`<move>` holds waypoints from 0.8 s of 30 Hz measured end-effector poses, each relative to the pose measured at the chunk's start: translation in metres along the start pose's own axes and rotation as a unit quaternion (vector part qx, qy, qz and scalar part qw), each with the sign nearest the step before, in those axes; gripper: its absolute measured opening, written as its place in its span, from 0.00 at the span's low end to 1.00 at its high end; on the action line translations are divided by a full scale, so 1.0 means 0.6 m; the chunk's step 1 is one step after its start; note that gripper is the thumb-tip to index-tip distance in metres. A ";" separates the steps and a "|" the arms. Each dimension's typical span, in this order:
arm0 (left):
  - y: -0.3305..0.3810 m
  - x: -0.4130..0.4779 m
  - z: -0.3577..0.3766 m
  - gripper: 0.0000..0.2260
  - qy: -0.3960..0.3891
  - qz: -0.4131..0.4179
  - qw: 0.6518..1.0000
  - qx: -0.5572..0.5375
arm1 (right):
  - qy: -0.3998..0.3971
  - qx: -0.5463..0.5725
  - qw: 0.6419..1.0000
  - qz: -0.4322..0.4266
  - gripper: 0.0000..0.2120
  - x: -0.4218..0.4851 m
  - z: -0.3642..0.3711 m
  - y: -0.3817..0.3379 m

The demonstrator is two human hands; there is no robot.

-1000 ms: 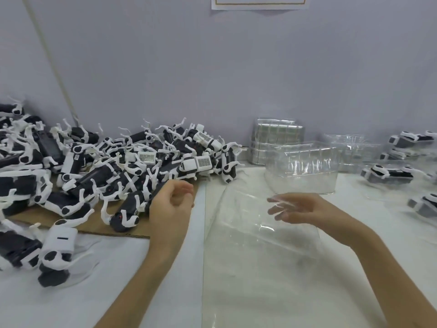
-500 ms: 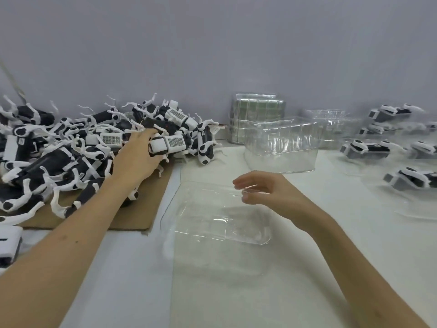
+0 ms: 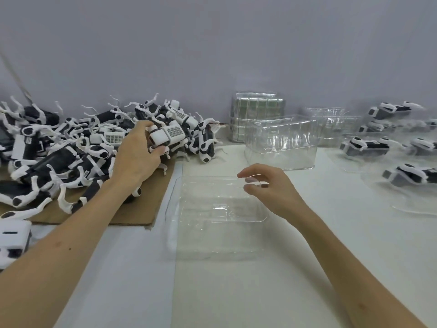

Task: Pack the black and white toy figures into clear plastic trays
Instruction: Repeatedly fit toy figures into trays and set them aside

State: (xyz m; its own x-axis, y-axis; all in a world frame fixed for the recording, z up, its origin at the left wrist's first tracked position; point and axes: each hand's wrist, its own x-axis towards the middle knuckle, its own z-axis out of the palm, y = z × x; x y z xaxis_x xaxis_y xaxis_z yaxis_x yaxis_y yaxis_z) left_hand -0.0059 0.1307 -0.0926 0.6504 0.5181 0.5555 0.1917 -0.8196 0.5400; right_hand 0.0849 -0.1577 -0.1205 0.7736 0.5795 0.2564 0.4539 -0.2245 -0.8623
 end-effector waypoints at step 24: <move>0.140 -0.110 -0.069 0.16 -0.231 -0.261 0.794 -0.497 | 0.052 0.111 0.974 -0.189 0.21 -0.022 0.012 -0.043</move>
State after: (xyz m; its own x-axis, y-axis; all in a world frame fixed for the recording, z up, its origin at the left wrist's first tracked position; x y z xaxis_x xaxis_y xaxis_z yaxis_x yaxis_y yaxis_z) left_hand -0.0634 0.0375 -0.0575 0.9175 0.3903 -0.0769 -0.0009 0.1952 0.9808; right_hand 0.0599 -0.1539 -0.1049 0.6161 0.5023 0.6067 0.6168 0.1714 -0.7683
